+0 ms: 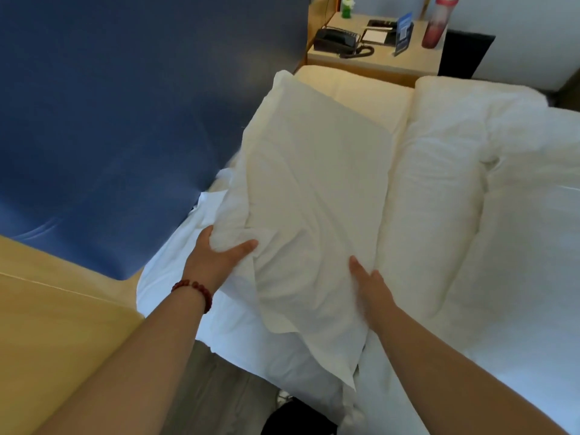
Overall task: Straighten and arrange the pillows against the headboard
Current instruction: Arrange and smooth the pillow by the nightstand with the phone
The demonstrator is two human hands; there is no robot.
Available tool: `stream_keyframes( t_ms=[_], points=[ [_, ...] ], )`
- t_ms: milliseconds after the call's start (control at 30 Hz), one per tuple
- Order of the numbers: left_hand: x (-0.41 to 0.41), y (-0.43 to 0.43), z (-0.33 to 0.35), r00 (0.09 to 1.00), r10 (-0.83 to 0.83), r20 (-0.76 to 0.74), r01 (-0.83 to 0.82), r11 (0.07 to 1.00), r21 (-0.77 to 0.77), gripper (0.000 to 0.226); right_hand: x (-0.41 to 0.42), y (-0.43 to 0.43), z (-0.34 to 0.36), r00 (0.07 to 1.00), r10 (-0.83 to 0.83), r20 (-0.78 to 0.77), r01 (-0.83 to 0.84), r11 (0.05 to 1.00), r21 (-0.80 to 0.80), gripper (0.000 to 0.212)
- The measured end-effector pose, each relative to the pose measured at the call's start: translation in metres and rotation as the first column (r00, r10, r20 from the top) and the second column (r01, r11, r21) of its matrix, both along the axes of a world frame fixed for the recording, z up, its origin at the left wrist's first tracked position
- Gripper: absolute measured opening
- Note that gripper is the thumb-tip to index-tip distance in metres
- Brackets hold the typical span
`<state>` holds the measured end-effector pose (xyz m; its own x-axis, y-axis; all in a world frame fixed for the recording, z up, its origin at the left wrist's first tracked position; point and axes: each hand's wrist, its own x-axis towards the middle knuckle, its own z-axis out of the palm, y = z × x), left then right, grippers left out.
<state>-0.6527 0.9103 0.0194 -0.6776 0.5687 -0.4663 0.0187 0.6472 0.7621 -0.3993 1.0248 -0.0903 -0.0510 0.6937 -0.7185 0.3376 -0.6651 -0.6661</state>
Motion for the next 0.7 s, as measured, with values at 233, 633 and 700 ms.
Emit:
stream_keyframes(
  t_ms=[233,633,700],
  points=[
    [-0.007,0.0,-0.004,0.998,-0.043,-0.054,0.04,0.997,-0.071,0.099,-0.002,0.029,-0.042,0.964,-0.19,-0.188,0.146,0.963,-0.226,0.119],
    [-0.082,0.051,-0.015,0.946,-0.178,0.27,0.259,0.917,-0.305,0.098,-0.025,0.038,-0.035,0.955,-0.244,-0.17,0.201,0.951,-0.236,0.124],
    [-0.088,0.052,-0.029,0.938,-0.116,0.326,0.206,0.944,-0.258,0.097,-0.039,0.029,-0.018,0.943,-0.282,-0.179,0.242,0.946,-0.218,0.11]
  ],
)
